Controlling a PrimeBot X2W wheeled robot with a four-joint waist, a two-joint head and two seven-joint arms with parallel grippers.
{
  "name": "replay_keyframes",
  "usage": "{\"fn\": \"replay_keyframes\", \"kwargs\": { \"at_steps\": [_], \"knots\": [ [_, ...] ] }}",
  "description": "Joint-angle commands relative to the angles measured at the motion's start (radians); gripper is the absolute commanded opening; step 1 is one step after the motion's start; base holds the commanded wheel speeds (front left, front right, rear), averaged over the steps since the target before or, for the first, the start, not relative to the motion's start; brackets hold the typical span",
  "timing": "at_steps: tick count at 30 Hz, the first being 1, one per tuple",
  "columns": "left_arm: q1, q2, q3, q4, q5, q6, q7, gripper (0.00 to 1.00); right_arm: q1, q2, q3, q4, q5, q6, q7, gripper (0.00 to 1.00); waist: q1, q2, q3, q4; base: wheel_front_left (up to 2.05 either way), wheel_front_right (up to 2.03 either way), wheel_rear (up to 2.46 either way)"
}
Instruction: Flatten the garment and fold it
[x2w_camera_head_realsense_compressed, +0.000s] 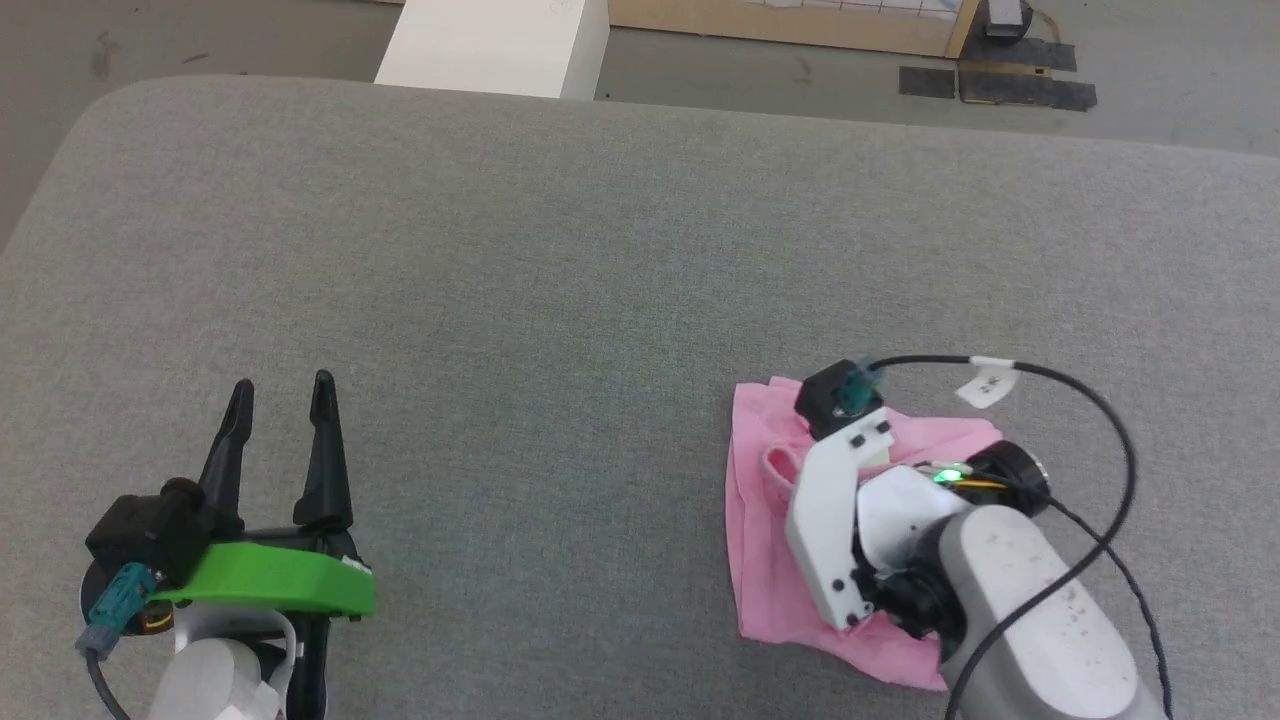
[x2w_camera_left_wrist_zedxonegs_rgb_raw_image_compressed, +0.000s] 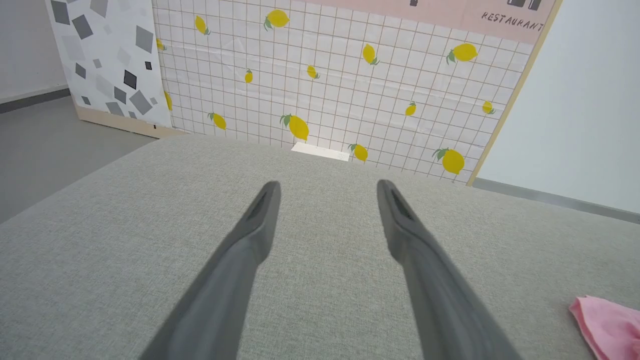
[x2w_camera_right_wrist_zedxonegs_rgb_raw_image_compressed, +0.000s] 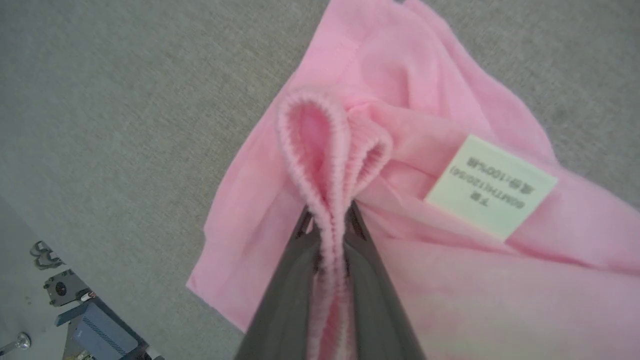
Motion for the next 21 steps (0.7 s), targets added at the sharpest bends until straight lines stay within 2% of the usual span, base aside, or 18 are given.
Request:
{"fn": "replay_keyframes", "kwargs": {
  "at_steps": [1,2,7,12,17,21],
  "knots": [
    [-0.006,-0.003,0.0,0.003,-0.006,-0.007,-0.005,1.0,-0.021,0.003,0.023,0.018,0.011,-0.001,-0.012,0.34,0.0,0.0076,0.0,0.0,0.0,0.0,0.0],
    [-0.006,-0.004,0.001,0.004,-0.007,-0.007,-0.005,1.0,-0.028,0.004,0.041,0.028,0.021,-0.001,-0.018,1.0,0.0,0.0076,-0.002,-0.001,0.0,0.0,0.0],
    [-0.003,-0.004,0.006,0.003,-0.007,-0.007,-0.005,1.0,-0.07,0.004,0.089,0.01,0.037,-0.001,-0.048,1.0,0.0,0.0076,-0.013,-0.013,0.0,0.0,0.0],
    [0.008,0.0,0.016,-0.002,-0.001,-0.007,-0.005,1.0,-0.087,0.004,0.092,-0.092,0.044,-0.001,-0.069,1.0,0.0,0.0076,-0.031,-0.04,0.0,0.0,0.0],
    [0.017,0.0,0.021,-0.009,0.007,-0.007,-0.005,1.0,-0.04,0.004,-0.02,-0.22,0.003,-0.001,-0.095,1.0,0.0,0.0076,-0.043,-0.066,0.0,0.0,0.0],
    [0.02,0.0,0.028,-0.018,0.015,-0.007,-0.005,1.0,0.046,0.003,-0.147,-0.288,-0.11,-0.001,-0.104,1.0,0.0,0.0076,-0.041,-0.083,0.0,0.0,0.0]
  ]
}}
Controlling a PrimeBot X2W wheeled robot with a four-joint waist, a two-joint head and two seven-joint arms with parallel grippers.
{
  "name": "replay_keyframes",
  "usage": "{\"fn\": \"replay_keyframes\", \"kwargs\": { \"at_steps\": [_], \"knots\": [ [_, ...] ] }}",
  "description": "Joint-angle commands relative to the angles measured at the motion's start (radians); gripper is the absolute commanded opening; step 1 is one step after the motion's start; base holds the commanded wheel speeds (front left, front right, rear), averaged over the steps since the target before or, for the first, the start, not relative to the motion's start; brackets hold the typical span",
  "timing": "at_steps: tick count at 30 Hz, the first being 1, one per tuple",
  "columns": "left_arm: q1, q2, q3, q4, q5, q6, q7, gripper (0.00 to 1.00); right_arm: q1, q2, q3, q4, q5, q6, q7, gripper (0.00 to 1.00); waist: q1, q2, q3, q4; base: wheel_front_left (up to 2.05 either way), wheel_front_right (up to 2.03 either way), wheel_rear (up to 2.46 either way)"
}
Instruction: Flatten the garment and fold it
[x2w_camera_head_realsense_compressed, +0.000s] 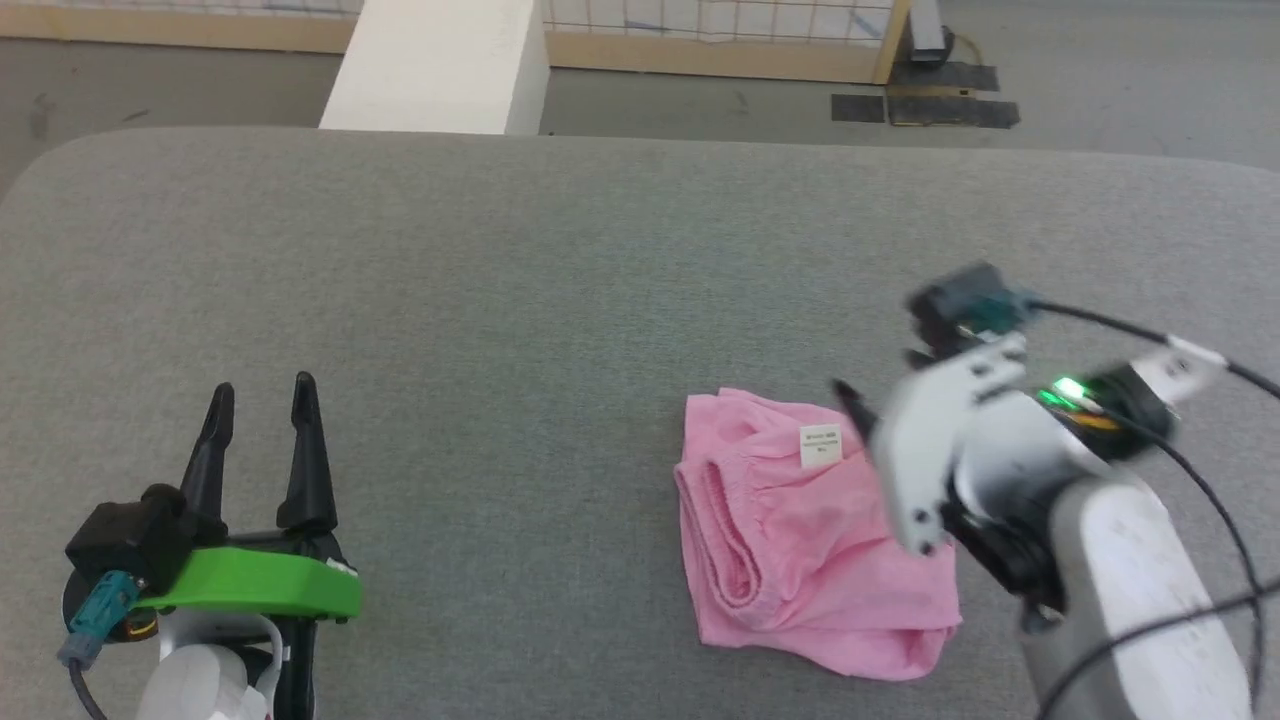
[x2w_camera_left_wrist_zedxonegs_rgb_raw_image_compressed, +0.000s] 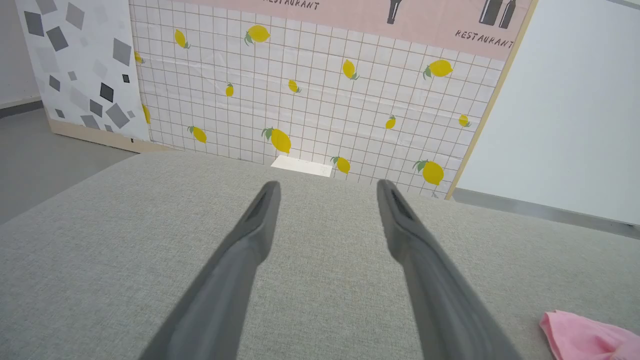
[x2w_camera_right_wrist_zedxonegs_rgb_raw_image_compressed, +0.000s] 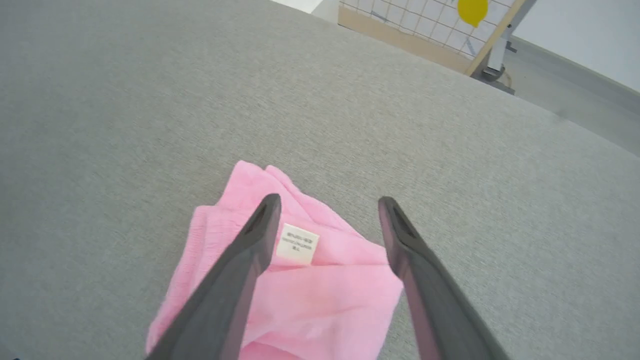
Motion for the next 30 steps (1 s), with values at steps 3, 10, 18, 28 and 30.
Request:
{"fn": "replay_keyframes", "kwargs": {
  "at_steps": [3,10,18,28,30],
  "knots": [
    [0.003,0.001,0.002,-0.008,0.019,-0.007,-0.005,1.0,0.095,0.0,-0.065,-0.017,-0.053,-0.001,-0.019,1.0,0.0,0.0076,0.009,-0.012,0.0,0.0,0.0],
    [-0.01,0.004,-0.011,-0.009,0.014,-0.007,-0.005,1.0,0.187,0.0,-0.088,0.058,-0.055,-0.001,-0.057,1.0,0.0,0.0076,0.033,-0.008,0.0,0.0,0.0],
    [-0.012,0.007,-0.019,-0.003,0.008,-0.007,-0.005,1.0,0.204,0.0,-0.088,0.177,-0.048,-0.001,-0.057,1.0,0.0,0.0076,0.041,0.004,0.0,0.0,0.0],
    [0.005,0.016,-0.009,-0.013,0.007,-0.007,-0.005,1.0,0.141,-0.018,-0.026,0.217,-0.069,-0.001,-0.06,0.0,0.0,0.0076,0.037,-0.058,0.0,0.0,0.0],
    [0.018,0.019,0.005,-0.02,0.005,-0.007,-0.005,1.0,0.112,-0.054,0.028,0.215,-0.06,-0.001,-0.047,0.0,0.0,0.0076,0.045,-0.109,0.0,0.0,0.0]
  ]
}}
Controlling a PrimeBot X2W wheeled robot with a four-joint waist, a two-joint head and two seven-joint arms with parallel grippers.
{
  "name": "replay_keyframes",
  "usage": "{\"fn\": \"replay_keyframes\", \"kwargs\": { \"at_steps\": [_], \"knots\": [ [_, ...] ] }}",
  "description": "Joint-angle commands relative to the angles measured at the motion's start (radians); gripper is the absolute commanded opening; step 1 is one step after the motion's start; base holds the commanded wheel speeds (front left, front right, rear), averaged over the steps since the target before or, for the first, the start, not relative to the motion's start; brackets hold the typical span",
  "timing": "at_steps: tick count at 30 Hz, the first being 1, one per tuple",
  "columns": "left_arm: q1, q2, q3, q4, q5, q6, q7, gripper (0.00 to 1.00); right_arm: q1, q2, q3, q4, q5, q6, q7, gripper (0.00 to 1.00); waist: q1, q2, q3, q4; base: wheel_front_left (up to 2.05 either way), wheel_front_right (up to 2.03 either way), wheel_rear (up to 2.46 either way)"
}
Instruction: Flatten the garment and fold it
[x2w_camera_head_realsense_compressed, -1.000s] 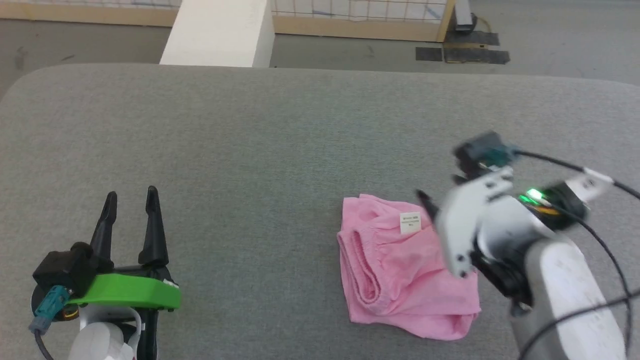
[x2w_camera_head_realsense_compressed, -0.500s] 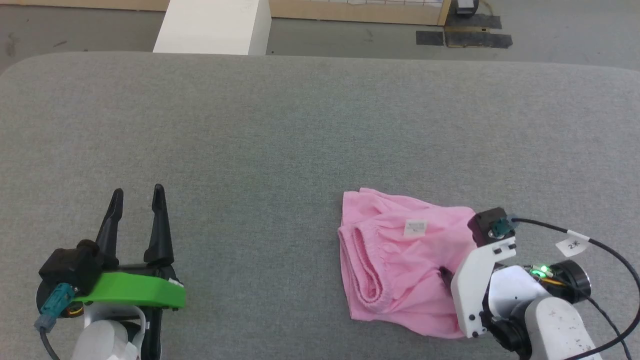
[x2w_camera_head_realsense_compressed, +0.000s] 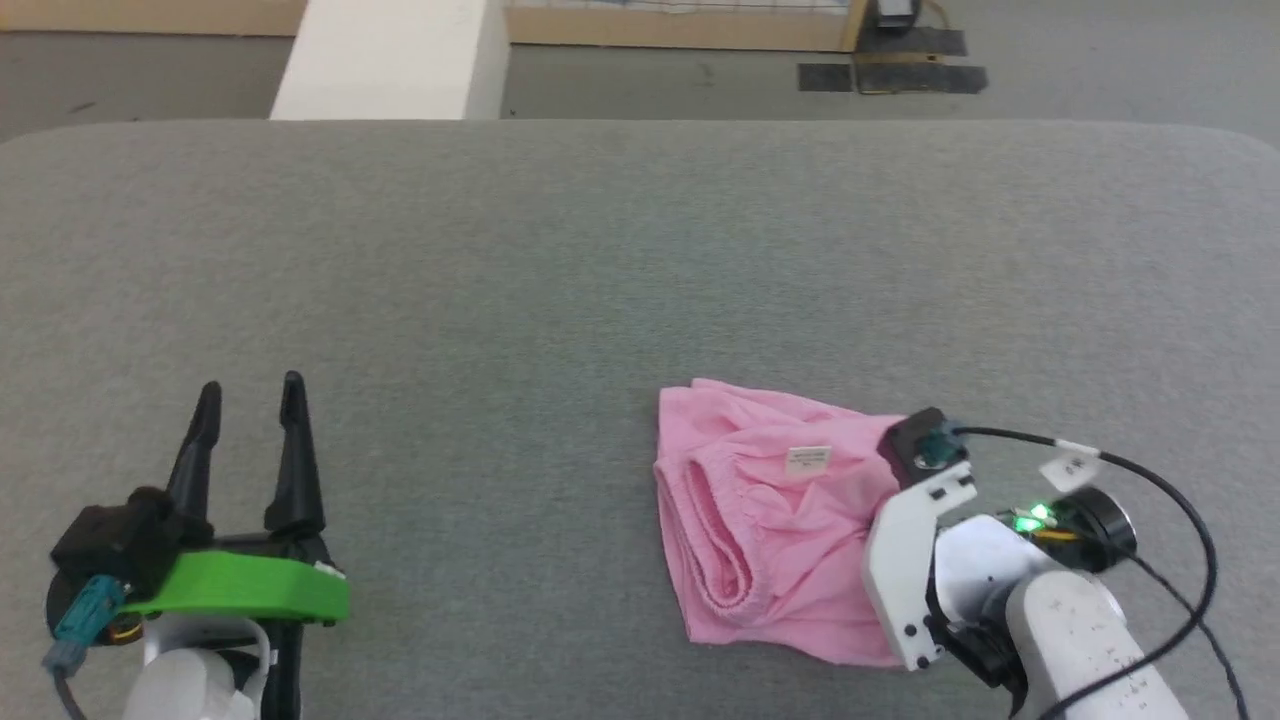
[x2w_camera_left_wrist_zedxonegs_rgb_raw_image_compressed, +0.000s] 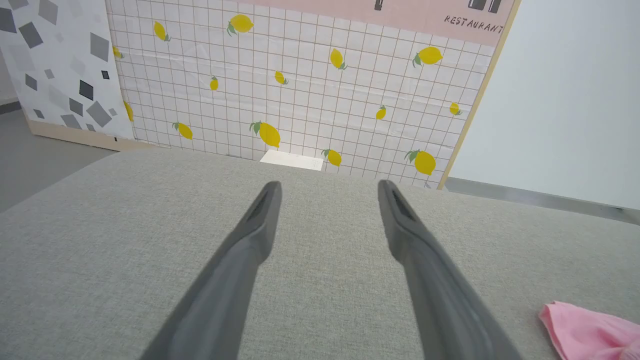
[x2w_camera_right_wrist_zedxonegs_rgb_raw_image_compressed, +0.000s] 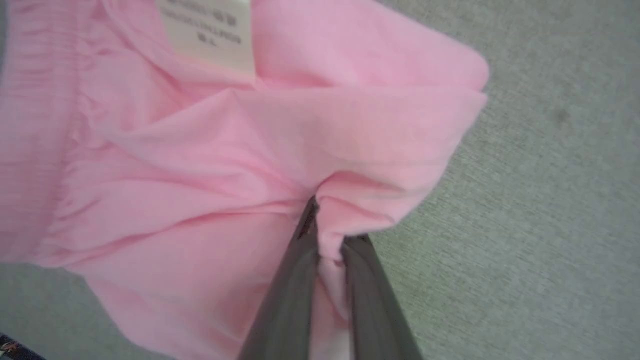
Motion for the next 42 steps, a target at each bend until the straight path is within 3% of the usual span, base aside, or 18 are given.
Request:
{"fn": "replay_keyframes", "kwargs": {
  "at_steps": [1,8,16,26,39,40,41,42],
  "knots": [
    [0.017,0.007,0.009,-0.004,0.0,-0.007,-0.005,1.0,-0.031,-0.035,0.029,0.004,0.01,-0.002,0.011,0.0,0.0,0.0075,0.014,-0.09,0.0,0.0,0.0],
    [0.019,0.015,0.028,-0.044,0.001,-0.007,-0.005,1.0,-0.17,-0.213,0.196,0.004,0.096,-0.002,0.039,0.0,0.0,0.0075,0.085,-0.285,0.0,0.0,0.0],
    [0.01,0.061,0.065,-0.104,0.01,-0.001,-0.004,1.0,-0.309,-0.274,0.184,0.07,0.129,-0.002,-0.005,0.0,0.0,0.0075,0.187,-0.409,0.0,0.0,0.0],
    [-0.002,0.133,0.115,-0.219,0.005,0.008,0.038,1.0,-0.395,-0.308,0.0,0.161,0.04,-0.002,-0.046,0.0,0.0,0.0075,0.324,-0.371,0.0,0.0,0.0],
    [-0.003,0.173,0.147,-0.276,-0.014,0.017,0.06,1.0,-0.428,-0.247,-0.365,0.165,-0.16,-0.002,-0.105,0.0,0.0,0.0075,0.395,-0.299,0.0,0.0,0.0],
    [-0.003,0.174,0.147,-0.276,-0.014,0.017,0.06,1.0,-0.427,-0.242,-0.381,0.166,-0.17,-0.002,-0.105,0.46,0.0,0.0075,0.394,-0.297,0.0,0.0,0.0],
    [-0.003,0.174,0.146,-0.274,-0.015,0.018,0.06,1.0,-0.428,-0.237,-0.399,0.164,-0.184,-0.002,-0.108,1.0,0.0,0.0075,0.392,-0.295,0.0,0.0,0.0],
    [-0.003,0.174,0.145,-0.272,-0.015,0.018,0.06,1.0,-0.428,-0.235,-0.413,0.164,-0.195,-0.002,-0.11,1.0,0.0,0.0075,0.389,-0.293,0.0,0.0,0.0]
  ]
}}
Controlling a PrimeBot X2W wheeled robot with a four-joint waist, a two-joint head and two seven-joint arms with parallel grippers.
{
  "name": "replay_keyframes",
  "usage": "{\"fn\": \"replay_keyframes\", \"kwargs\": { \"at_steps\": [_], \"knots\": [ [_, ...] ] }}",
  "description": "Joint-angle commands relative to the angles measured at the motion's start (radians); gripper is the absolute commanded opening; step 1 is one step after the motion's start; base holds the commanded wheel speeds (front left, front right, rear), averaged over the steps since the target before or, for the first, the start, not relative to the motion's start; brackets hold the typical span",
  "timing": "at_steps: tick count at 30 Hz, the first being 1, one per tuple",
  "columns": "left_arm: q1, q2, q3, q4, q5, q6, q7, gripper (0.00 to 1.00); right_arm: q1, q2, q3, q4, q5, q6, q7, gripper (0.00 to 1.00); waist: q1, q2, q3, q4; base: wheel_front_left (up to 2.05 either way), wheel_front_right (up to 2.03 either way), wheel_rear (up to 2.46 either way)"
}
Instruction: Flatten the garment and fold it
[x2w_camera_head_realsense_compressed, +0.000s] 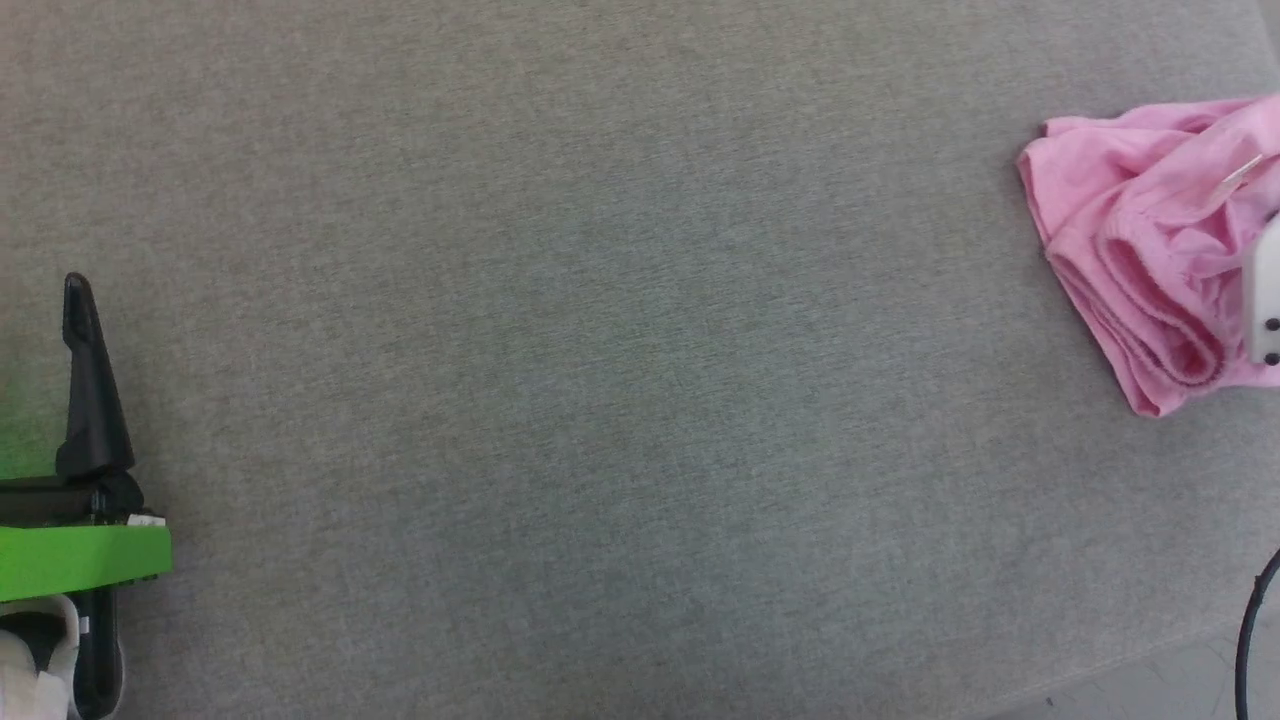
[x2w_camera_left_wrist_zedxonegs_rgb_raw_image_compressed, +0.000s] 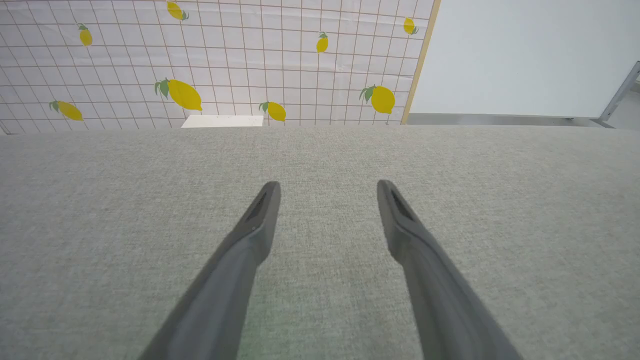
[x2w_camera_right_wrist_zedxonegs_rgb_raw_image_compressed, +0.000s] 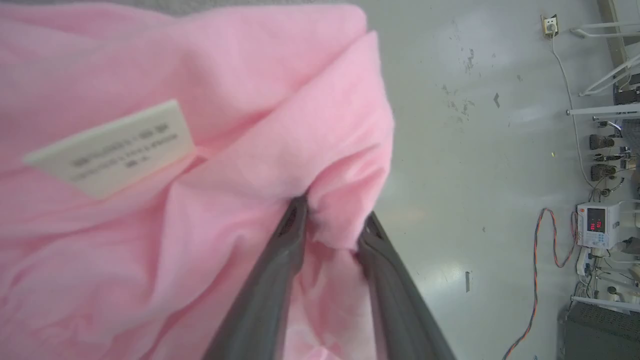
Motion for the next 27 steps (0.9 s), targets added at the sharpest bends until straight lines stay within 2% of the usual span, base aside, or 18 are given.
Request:
{"fn": "replay_keyframes", "kwargs": {
  "at_steps": [1,6,10,14,17,22,27],
  "knots": [
    [-0.011,0.008,-0.001,0.002,-0.003,0.007,-0.001,1.0,-0.015,0.005,-0.019,0.0,-0.02,-0.002,0.003,1.0,-0.0001,0.0075,-0.007,0.009,0.0,0.0,0.0],
    [-0.011,-0.012,-0.024,0.038,-0.003,0.009,-0.015,1.0,-0.014,0.01,-0.063,-0.009,-0.038,-0.002,0.03,1.0,-0.0001,0.0075,-0.08,0.017,0.0,0.0,0.0],
    [-0.008,-0.04,-0.047,0.078,-0.001,0.013,-0.028,1.0,-0.031,0.011,-0.079,-0.069,-0.019,-0.002,-0.011,1.0,-0.0001,0.0075,-0.169,0.037,0.0,0.0,0.0],
    [-0.004,-0.067,-0.059,0.117,0.003,0.025,-0.04,1.0,-0.046,0.051,-0.073,-0.152,0.029,-0.002,-0.127,1.0,-0.0001,0.0075,-0.264,0.064,0.0,0.0,0.0],
    [-0.001,-0.083,-0.062,0.135,0.014,0.039,-0.048,1.0,-0.044,0.121,-0.076,-0.206,0.109,-0.002,-0.206,1.0,-0.0001,0.0075,-0.325,0.089,0.0,0.0,0.0],
    [0.005,-0.113,-0.063,0.147,0.024,0.061,-0.056,1.0,0.018,0.182,-0.013,-0.308,0.219,-0.002,-0.351,1.0,-0.0001,0.0075,-0.409,0.145,0.0,0.0,0.0],
    [0.01,-0.127,-0.075,0.157,0.034,0.072,-0.058,1.0,0.092,0.243,0.023,-0.391,0.267,-0.002,-0.511,1.0,-0.0001,0.0075,-0.467,0.194,0.0,0.0,0.0]
  ]
}}
